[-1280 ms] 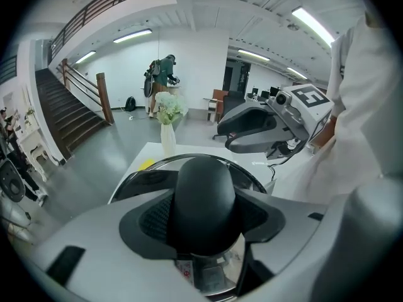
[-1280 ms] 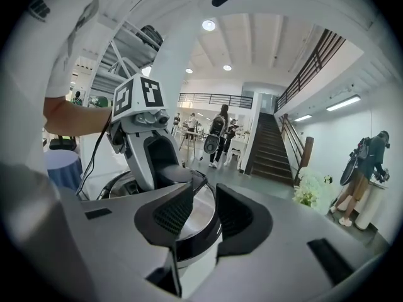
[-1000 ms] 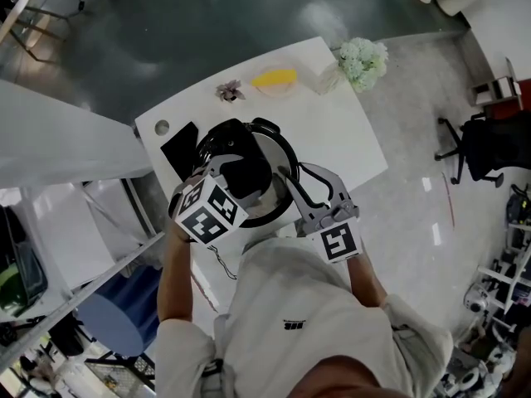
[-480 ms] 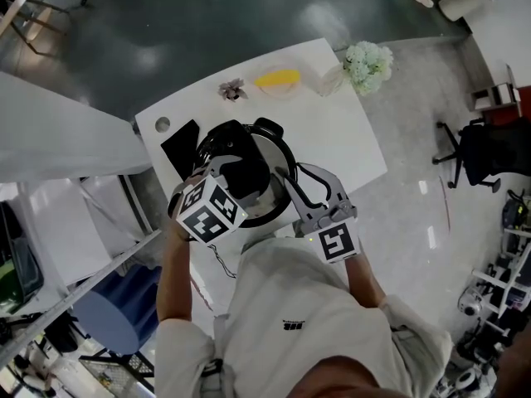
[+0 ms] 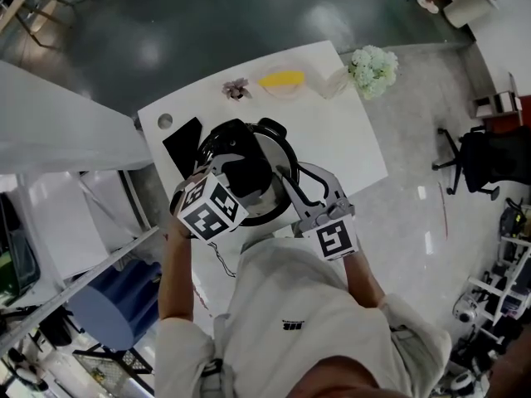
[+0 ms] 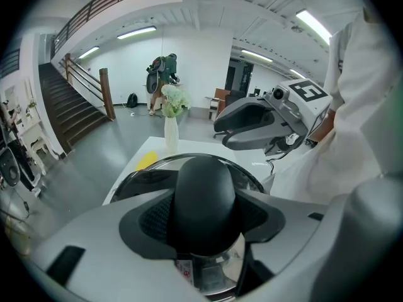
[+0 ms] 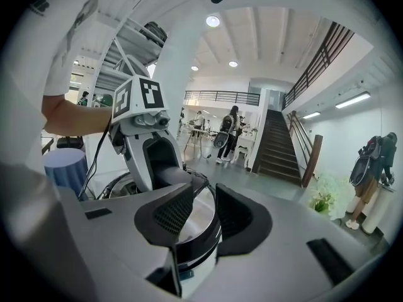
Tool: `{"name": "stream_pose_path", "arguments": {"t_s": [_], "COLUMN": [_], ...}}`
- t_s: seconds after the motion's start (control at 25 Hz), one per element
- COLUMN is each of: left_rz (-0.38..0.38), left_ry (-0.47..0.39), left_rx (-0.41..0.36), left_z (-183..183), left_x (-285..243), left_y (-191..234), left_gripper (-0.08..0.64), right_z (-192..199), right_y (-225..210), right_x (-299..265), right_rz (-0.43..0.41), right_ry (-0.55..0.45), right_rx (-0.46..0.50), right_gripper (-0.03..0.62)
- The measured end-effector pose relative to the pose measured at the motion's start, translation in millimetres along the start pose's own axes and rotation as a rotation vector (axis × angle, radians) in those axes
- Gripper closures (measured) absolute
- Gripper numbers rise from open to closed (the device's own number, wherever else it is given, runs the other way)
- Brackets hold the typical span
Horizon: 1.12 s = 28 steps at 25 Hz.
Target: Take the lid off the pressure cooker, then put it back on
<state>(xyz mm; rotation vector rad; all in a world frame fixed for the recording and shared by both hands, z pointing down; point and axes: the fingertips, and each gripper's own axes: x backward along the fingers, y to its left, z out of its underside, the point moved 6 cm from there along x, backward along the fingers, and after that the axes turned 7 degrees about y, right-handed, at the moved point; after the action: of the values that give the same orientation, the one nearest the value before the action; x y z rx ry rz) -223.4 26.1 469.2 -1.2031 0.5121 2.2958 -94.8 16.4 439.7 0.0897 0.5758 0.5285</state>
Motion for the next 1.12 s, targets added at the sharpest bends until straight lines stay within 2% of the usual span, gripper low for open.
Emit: {"name": "stream_pose_path", "arguments": {"t_s": [0.2, 0.4, 0.6, 0.88, 1.12], "left_rz": [-0.013, -0.045, -0.068, -0.09, -0.125], "left_ry": [0.022, 0.028, 0.038, 0.014, -0.008], "left_rx": [0.018, 0.113, 0.124, 0.15, 0.215], "left_z": [2, 3, 5, 6, 8], "left_x": [2, -1, -8, -10, -8], "left_y": [-2, 1, 0, -2, -2], "left_gripper": [0.273, 0.273, 0.273, 0.273, 0.273], "right_z": [-4, -3, -2, 2, -1], "right_y": [1, -4, -5, -10, -12], "right_x": [-3, -4, -8, -11, -15], "right_rz": [-0.016, -0.027, -0.045, -0.073, -0.1], "right_ry": [-0.013, -0.012, -0.012, -0.013, -0.029], "right_rx": [0.008, 0.012, 0.017, 0.023, 0.036], "right_gripper": [0.495, 0.495, 0.495, 0.495, 0.495]}}
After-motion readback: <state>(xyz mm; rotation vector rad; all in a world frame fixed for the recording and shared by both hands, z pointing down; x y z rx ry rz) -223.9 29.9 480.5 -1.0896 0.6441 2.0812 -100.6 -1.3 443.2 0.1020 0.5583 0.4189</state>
